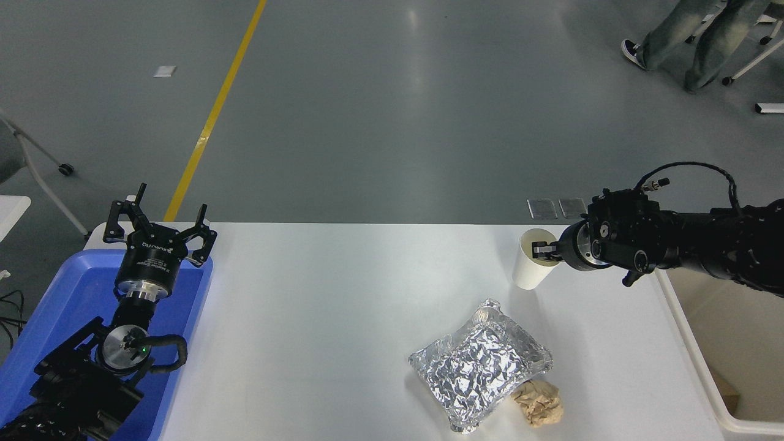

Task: Pick up paper cup place in dustbin

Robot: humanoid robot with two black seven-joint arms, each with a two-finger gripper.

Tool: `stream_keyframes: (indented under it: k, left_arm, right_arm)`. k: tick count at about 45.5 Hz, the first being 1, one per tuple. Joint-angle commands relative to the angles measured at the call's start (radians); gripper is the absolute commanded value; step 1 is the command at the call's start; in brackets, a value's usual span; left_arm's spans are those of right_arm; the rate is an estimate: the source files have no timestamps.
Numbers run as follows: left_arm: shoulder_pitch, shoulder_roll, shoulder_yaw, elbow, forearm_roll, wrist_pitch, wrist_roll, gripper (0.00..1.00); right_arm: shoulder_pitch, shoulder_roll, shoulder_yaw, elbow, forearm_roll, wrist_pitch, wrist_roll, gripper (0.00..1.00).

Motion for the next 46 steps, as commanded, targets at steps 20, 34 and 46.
stream_keyframes:
  k: [20,34,46]
  left_arm:
    - [0.002,0.0,0.0,0.0,0.0,0.0,0.001,1.0]
    - [0.002,0.0,0.0,0.0,0.0,0.0,0.001,1.0]
    - [0.0,0.0,0.0,0.0,0.0,0.0,0.0,1.0]
  right_arm:
    - [0.854,-0.265,-0.079,0.408,0.012,0.478,-0.003,0.0]
    - [0.909,-0.27,-0.133,0.408,0.008,0.478,-0.005,0.0]
    - [0.878,-0.457,-0.222,0.396,-0.23,0.474,0.0,0.0]
